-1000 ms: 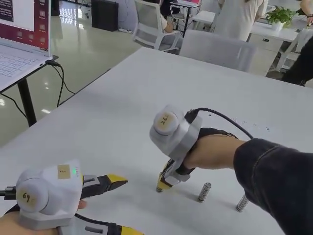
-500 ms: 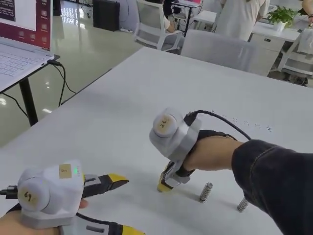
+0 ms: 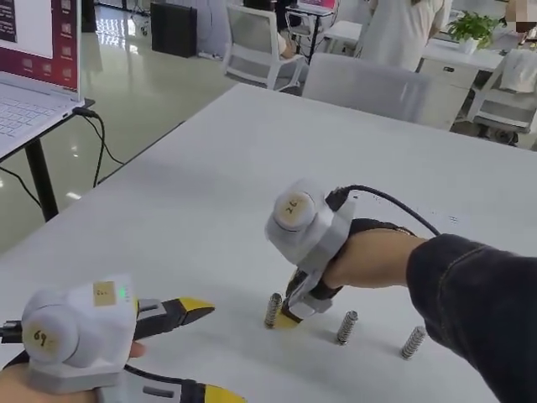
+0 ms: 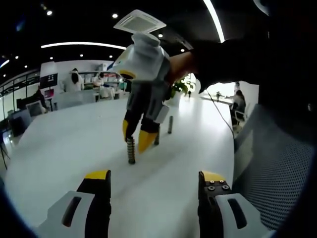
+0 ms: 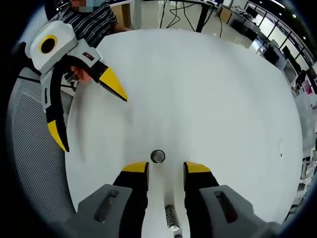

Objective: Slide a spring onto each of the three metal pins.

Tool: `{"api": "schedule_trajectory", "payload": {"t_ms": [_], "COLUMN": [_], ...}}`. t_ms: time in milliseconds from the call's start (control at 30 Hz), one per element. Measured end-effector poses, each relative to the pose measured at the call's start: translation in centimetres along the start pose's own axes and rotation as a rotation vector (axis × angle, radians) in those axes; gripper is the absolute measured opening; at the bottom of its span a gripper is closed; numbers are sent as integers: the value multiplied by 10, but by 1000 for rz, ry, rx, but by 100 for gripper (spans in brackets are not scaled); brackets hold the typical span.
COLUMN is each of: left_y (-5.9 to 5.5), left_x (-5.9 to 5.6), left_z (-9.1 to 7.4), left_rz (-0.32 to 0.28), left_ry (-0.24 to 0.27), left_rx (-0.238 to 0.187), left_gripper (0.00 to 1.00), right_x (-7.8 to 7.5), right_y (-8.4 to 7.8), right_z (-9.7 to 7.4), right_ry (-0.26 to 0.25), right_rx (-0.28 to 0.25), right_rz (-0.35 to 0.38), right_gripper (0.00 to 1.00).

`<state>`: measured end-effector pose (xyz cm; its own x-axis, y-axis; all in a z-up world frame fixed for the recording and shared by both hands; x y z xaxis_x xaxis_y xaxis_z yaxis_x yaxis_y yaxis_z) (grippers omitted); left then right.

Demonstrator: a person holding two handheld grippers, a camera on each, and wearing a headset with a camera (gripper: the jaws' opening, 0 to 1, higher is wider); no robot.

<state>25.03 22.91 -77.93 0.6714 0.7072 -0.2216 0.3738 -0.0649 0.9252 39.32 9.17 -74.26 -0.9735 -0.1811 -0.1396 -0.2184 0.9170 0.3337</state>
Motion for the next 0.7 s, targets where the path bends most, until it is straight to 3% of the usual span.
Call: {"api": "schedule_trajectory", "payload": {"t_ms": [233, 700], "left_y": [3, 13], "left_x": [-1, -3], "left_z": [1, 7], "left_rz": [5, 23], "left_ry": [3, -2], "left_rx": [-4, -2], "left_gripper": [68, 70], "right_x": [-3, 0], "right_y": [-7, -25], "right_z": [-19, -69], "right_ry": [-44, -179], "right_rx": [-49, -218], "right_rz": [21, 88], "right_gripper": [33, 45]}}
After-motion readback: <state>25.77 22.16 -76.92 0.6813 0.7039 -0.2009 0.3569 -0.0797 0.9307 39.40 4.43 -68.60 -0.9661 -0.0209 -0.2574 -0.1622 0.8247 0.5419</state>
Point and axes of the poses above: the centre of the closed fingertips' face, and the gripper's own axes: z roughly forward along the fingers, x roughly to its left, y roughly out of its top, the point moved 10 cm from there along -z, roughly backward along the fingers, and after that the axes turned 11 degrees about -z, right-handed, at the moved point
